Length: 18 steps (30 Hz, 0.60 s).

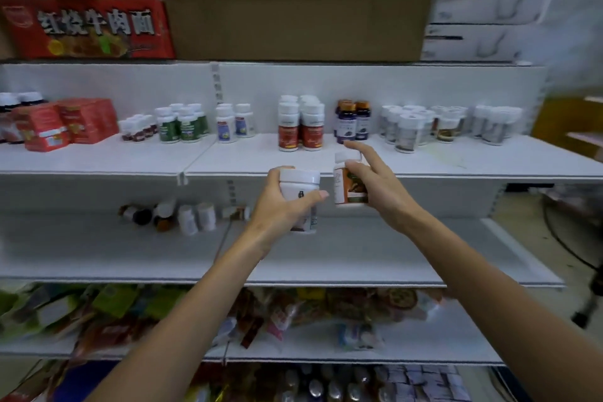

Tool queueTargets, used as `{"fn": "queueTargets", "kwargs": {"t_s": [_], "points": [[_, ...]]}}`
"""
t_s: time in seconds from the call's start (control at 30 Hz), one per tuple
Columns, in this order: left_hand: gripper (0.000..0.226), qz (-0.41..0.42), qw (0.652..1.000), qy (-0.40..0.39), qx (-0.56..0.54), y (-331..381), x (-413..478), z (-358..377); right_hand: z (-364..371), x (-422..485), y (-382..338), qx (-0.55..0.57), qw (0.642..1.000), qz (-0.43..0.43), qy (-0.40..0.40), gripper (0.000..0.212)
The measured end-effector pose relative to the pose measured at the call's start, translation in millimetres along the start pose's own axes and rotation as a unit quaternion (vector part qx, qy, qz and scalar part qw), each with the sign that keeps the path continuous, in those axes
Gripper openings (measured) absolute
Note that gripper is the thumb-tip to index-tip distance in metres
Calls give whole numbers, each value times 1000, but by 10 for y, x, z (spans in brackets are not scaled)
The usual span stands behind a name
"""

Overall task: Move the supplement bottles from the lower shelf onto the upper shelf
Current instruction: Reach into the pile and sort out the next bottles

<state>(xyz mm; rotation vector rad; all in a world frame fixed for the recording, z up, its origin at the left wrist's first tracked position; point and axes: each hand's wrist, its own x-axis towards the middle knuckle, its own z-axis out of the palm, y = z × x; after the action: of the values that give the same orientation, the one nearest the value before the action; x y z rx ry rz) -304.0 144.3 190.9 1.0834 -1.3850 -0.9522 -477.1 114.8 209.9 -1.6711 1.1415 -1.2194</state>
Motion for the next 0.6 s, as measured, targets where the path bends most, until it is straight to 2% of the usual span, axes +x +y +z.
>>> {"fn": "queueTargets", "kwargs": {"t_s": [0.1, 0.17, 0.27, 0.43, 0.6], "points": [[62, 12, 997, -76, -4, 59, 145, 246, -323, -70, -7, 14, 1000, 5, 24, 14], [55, 18, 994, -105, -5, 88, 255, 395, -501, -99, 20, 10, 999, 14, 42, 11], [44, 52, 993, -103, -12, 80, 479, 653, -784, -105, 108, -46, 997, 20, 62, 15], [62, 87, 991, -100, -6, 19, 734, 1187, -1359, -36, 324, -11, 993, 26, 118, 33], [64, 106, 989, -99, 5, 25, 992, 1597, -1860, 302, 538, -40, 982, -36, 184, 43]]}}
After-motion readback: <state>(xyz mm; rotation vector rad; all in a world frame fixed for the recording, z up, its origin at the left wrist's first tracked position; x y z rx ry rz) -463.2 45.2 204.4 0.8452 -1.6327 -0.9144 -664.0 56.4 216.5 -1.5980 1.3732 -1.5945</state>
